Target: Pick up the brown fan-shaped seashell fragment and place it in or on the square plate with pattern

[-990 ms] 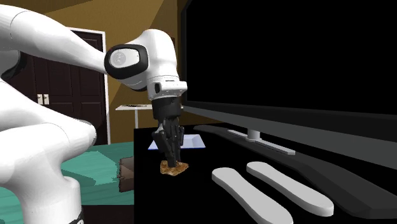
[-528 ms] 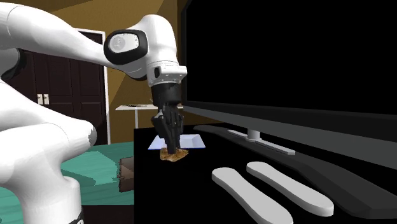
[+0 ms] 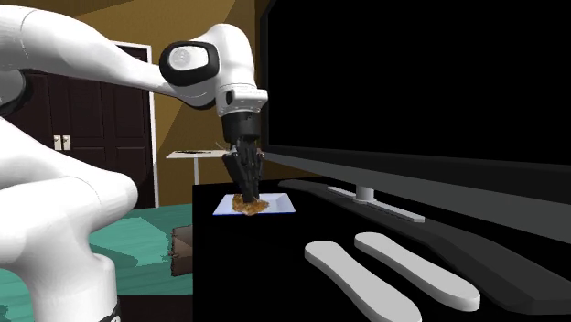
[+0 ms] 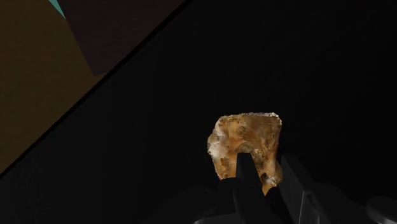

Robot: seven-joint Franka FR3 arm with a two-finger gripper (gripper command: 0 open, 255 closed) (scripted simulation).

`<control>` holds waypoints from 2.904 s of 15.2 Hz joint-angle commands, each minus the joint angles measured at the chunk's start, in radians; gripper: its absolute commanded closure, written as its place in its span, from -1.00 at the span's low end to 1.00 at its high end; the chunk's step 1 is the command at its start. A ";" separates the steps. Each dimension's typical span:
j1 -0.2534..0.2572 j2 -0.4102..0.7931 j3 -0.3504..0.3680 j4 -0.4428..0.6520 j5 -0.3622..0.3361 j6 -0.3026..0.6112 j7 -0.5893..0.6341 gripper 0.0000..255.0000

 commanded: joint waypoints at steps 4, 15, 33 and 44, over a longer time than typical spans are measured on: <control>0.049 0.043 0.130 0.060 0.078 -0.017 0.131 1.00; 0.046 0.234 0.420 0.291 0.171 -0.026 0.407 1.00; -0.005 0.359 0.621 0.251 0.198 0.160 0.527 1.00; -0.004 0.359 0.623 0.251 0.200 0.160 0.529 -1.00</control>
